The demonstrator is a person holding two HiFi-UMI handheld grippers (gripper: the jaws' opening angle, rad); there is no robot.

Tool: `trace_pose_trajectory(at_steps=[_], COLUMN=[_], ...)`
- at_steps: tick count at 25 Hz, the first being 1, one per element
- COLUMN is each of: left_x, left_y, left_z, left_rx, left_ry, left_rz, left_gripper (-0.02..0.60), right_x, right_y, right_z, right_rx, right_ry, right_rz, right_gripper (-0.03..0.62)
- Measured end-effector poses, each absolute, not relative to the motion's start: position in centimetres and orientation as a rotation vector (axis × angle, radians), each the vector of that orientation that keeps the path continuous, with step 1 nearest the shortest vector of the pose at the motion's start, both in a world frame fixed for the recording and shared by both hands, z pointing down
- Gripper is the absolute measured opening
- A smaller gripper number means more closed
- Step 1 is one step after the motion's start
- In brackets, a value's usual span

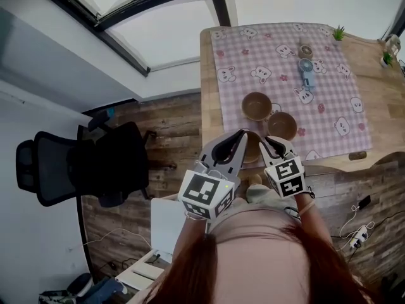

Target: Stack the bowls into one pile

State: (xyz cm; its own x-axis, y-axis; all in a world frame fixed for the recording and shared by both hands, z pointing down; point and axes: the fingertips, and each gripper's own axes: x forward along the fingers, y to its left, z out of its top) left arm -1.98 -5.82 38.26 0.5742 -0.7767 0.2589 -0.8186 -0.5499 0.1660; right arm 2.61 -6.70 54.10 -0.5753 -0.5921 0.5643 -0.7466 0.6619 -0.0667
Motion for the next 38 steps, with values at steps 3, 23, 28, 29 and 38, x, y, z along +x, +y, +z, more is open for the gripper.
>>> trace_pose_trajectory(at_steps=[3,23,28,29,38], left_x=[-2.0,-1.8,-1.9,-2.1,-2.6], left_y=[-6.3,-8.3,-8.3,-8.4,-9.0], left_z=[38.6,40.5,40.0,39.9,39.2], left_rx=[2.528,2.434,2.439,2.441,2.484], left_ry=[-1.321,-1.394,-1.400,-1.401,-1.355], left_rz=[0.233,0.305,0.316,0.316,0.326], left_gripper=[0.012,0.012,0.012,0.012,0.012], right_x=[2.5,2.5,2.4,2.3,2.4], right_y=[-7.1,-7.8,-7.8,-8.0,-8.2], right_z=[55.2,61.1,62.1,62.2,63.2], right_rx=[1.024,0.934,0.930,0.936,0.995], right_ry=[-2.350,-2.238,-2.214,-2.209,-2.168], right_rz=[0.435,0.606,0.629,0.625,0.705], right_gripper=[0.054,0.075,0.078,0.078,0.078])
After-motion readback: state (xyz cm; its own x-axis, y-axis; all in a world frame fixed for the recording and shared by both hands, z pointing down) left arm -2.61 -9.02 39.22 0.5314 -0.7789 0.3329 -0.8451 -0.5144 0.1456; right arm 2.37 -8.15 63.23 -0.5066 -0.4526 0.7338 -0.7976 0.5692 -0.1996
